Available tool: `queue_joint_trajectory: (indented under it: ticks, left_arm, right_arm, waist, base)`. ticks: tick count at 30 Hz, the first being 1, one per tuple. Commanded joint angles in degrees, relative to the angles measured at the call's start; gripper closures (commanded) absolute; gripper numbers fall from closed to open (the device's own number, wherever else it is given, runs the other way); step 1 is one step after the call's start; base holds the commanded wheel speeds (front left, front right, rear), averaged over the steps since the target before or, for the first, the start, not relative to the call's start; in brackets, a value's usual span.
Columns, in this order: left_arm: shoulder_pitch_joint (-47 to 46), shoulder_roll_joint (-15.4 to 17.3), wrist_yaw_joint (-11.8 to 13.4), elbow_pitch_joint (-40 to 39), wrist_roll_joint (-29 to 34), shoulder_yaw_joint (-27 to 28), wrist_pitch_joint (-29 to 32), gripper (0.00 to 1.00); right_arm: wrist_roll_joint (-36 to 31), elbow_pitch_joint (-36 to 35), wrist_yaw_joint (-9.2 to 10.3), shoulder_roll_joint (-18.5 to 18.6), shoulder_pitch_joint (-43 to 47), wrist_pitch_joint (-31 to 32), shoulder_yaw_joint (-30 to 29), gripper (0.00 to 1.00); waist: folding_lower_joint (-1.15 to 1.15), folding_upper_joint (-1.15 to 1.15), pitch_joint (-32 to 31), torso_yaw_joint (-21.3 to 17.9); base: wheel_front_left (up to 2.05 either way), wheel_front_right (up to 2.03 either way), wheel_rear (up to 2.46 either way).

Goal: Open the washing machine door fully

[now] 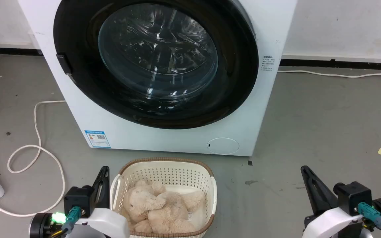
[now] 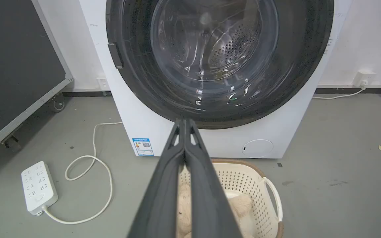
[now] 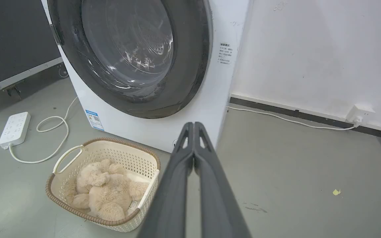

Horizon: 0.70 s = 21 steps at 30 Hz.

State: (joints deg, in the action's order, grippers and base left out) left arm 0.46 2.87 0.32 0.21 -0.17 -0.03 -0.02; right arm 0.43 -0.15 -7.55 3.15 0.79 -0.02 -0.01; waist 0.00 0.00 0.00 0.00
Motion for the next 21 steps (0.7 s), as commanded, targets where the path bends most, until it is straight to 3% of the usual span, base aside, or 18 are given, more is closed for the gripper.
queue_joint_trajectory:
  ticks: [1, 21]
  left_arm:
    - [-0.46, 0.00, -0.32, -0.21, 0.17, 0.03, 0.02, 1.00]
    - [-0.46, 0.00, -0.32, -0.21, 0.17, 0.03, 0.02, 1.00]
  right_arm:
    - [-0.43, 0.15, 0.06, -0.27, -0.79, 0.02, 0.01, 1.00]
    - [-0.43, 0.15, 0.06, -0.27, -0.79, 0.02, 0.01, 1.00]
  waist:
    - [0.00, 0.00, 0.00, 0.00]
    - [0.00, 0.00, 0.00, 0.00]
  base:
    - [0.00, 0.00, 0.00]
    - [0.00, 0.00, 0.00]
